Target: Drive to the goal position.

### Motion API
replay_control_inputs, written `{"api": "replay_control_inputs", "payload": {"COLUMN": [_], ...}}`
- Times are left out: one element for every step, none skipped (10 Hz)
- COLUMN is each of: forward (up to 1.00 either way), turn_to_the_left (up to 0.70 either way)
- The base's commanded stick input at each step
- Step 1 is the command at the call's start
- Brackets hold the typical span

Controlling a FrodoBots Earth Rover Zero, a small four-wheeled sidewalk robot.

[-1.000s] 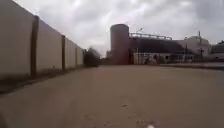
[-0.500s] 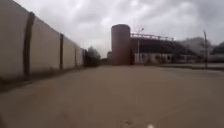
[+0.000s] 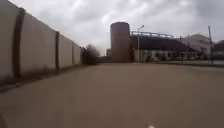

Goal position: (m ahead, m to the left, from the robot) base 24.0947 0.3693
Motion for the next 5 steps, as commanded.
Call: {"api": "replay_control_inputs", "payload": {"forward": [1.00, 1.00, 1.00, 1.00, 1.00], "turn_to_the_left": [0.00, 0.00, 0.00, 0.00, 0.00]}}
